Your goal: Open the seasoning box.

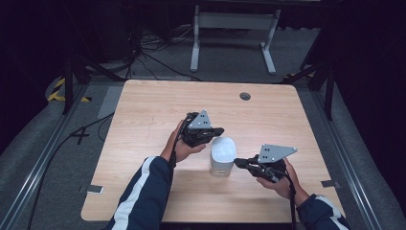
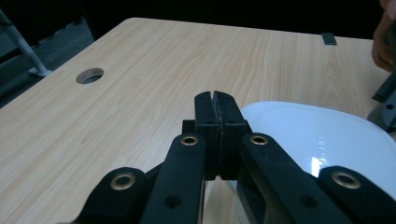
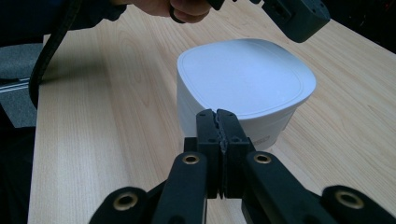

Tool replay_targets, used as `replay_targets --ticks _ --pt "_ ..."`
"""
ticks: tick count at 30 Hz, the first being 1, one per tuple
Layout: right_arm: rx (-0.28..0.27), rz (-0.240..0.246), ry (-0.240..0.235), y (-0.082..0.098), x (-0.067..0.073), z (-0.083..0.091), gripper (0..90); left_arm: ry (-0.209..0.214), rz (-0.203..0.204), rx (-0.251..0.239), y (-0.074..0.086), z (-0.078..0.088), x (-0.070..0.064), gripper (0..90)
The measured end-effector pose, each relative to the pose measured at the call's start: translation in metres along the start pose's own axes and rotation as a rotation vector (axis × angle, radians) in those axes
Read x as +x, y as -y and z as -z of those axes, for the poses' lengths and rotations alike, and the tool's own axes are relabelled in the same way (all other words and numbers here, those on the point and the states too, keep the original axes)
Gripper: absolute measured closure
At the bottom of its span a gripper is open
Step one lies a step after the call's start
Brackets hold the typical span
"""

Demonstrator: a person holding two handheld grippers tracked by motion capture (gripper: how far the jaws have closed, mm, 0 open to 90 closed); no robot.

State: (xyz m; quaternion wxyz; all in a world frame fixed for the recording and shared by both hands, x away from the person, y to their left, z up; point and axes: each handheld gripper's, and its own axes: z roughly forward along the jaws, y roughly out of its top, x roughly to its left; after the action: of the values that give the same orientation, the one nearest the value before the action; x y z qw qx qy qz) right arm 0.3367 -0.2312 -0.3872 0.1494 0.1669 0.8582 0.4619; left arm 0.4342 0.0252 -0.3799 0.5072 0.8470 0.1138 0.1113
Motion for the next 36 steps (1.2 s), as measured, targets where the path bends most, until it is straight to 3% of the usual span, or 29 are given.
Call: replay_targets --ticks 5,14,19,20,25,31,36 --pt "0.001 -0.003 -0.008 0.0 0.0 -0.001 89.5 0.023 -0.006 0.018 0.001 -0.005 -0.003 89.9" --pt "0.001 0.0 -0.006 0.0 0.001 -0.001 89.5 -0.001 0.002 0.024 0.002 -0.007 0.002 89.9" --pt "0.005 0.004 -0.007 0.0 0.0 -0.001 89.5 -0.011 0.004 0.053 0.008 -0.01 0.006 89.9" --pt "0.008 0.001 -0.008 0.001 0.0 0.0 89.5 -0.008 0.021 0.034 0.01 -0.009 0.006 89.8" --pt "0.012 -0.001 -0.008 0.002 -0.001 0.0 89.5 0.002 0.01 -0.014 0.004 0.001 0.003 89.8" --pt "0.024 0.003 -0.006 0.003 0.0 -0.001 89.4 0.031 -0.023 0.013 0.001 -0.001 -0.002 89.8" --pt "0.036 0.003 -0.004 0.004 0.0 -0.001 89.4 0.033 0.0 0.003 0.004 -0.005 0.001 89.7"
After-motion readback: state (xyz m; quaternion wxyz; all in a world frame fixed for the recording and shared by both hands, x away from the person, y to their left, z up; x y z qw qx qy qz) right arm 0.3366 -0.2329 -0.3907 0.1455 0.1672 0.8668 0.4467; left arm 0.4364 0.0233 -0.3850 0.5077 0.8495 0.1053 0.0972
